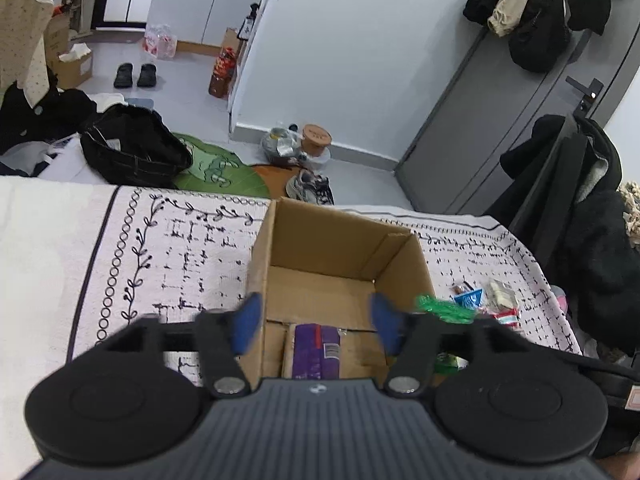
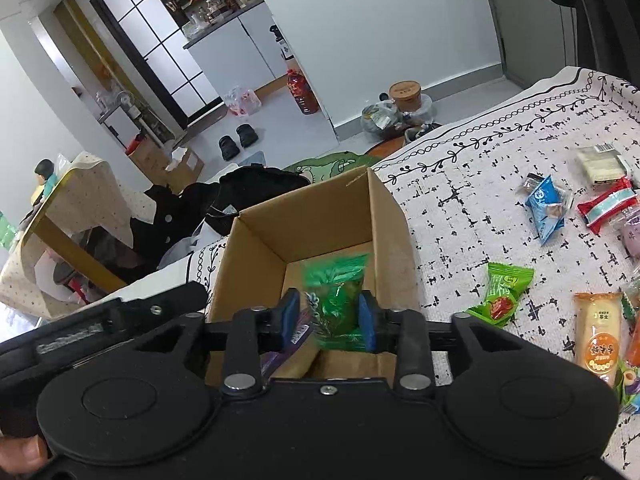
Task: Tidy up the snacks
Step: 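Carry both snacks into the cardboard box and open both tools to release them, then move both open tools from the box back over the snacks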
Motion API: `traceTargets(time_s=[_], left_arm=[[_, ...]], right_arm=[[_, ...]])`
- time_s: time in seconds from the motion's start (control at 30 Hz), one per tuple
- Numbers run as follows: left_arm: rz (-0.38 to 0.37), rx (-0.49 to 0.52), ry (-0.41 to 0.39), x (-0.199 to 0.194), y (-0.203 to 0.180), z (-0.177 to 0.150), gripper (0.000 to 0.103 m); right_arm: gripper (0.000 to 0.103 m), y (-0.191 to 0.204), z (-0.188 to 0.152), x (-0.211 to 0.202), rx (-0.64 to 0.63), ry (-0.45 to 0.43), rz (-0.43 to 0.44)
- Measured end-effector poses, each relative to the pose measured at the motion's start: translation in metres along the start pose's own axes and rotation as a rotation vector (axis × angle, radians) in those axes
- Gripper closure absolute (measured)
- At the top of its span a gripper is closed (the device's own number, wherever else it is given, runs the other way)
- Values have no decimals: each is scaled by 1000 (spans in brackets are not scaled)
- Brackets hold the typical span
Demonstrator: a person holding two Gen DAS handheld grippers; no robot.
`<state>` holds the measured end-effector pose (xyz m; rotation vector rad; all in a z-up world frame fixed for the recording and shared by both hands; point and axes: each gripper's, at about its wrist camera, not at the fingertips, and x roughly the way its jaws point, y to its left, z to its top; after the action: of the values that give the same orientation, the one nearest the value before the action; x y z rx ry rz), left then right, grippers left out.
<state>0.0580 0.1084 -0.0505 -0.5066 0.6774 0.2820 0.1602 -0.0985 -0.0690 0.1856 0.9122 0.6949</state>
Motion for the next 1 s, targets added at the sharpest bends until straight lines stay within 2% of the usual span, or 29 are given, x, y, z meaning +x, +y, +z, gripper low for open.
traceTargets(time_s=[0.1, 0.33, 0.57, 0.8, 1.0], left_arm=[[-6, 22, -1, -2, -5, 0, 18], [-19, 81, 12, -1, -26, -3, 12], [-55, 125, 7, -4, -49, -3, 1], [-90, 210, 9, -5, -79, -6, 0], [-119, 301, 48, -2, -104, -13, 0]], right_arm=[[54, -4, -1, -8, 6, -10, -17], [36, -28, -4, -37, 21, -48, -82], [27, -61, 0, -67, 39, -76, -142], [20, -79, 1, -92, 30, -82, -176], [14, -102, -4, -113, 34, -79, -200]])
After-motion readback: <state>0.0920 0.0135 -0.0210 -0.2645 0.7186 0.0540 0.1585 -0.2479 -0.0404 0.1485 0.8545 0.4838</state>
